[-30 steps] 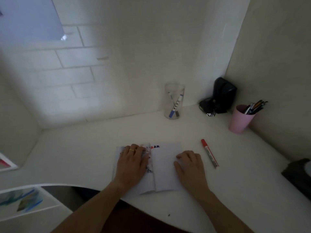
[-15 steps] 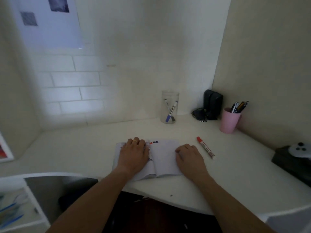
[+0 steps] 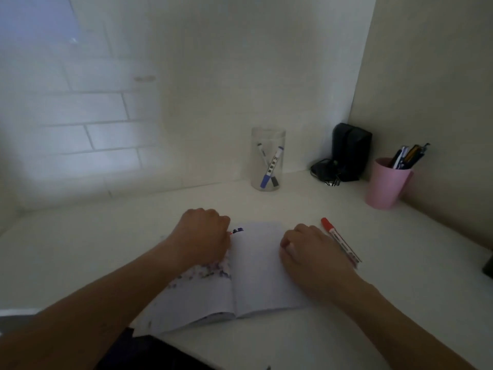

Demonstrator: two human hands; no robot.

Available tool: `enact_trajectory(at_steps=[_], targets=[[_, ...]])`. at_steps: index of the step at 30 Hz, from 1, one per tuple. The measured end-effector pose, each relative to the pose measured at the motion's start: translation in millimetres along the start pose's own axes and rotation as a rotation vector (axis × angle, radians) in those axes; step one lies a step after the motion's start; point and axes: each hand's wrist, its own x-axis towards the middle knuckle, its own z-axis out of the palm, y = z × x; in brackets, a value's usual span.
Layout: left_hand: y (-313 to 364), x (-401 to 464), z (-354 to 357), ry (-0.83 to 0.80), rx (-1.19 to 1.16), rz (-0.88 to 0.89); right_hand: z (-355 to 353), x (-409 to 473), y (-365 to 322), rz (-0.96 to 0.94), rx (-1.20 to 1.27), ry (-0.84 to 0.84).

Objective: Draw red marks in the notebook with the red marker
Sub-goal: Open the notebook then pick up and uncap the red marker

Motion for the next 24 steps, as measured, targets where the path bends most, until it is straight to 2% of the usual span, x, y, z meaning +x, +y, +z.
enact_trajectory(at_steps=[2,5,8,10,13,16,18,20,24], targets=[[-5.9,16.2,3.0,0.004,0.028,-0.008,-8.7,8.1,12.5,0.046,-0.048,0.030],[-17.2,39.5,8.9,-0.018,-0.050,-0.076,-12.8,18.1,34.9,0.186,-0.208,0.101],[-30.5,60.3,21.9,0.023,-0.191,-0.134,-9.7,21.9,46.2,0.337,-0.297,0.008],[-38.6,70.8,32.1,0.087,-0.284,-0.180,-4.5,24.6,48.8,0.381,-0.282,-0.029],[-44.9,73.9,49.4,0.134,-0.465,-0.299,-2.0,36.9,43.6,0.360,-0.211,0.027],[-49.1,68.9,65.5,0.158,-0.619,-0.348,-4.6,58.1,20.2,0.223,0.065,0.164],[-53.9,68.0,69.1,0.174,-0.681,-0.296,-3.1,74.7,-3.9,0.064,0.225,0.232],[-59.4,68.3,67.9,0.265,-0.732,-0.214,5.5,88.1,-24.9,-0.059,0.330,0.244],[-64.3,62.9,62.4,0.456,-0.868,0.094,30.9,97.8,-41.5,-0.103,0.464,0.231]])
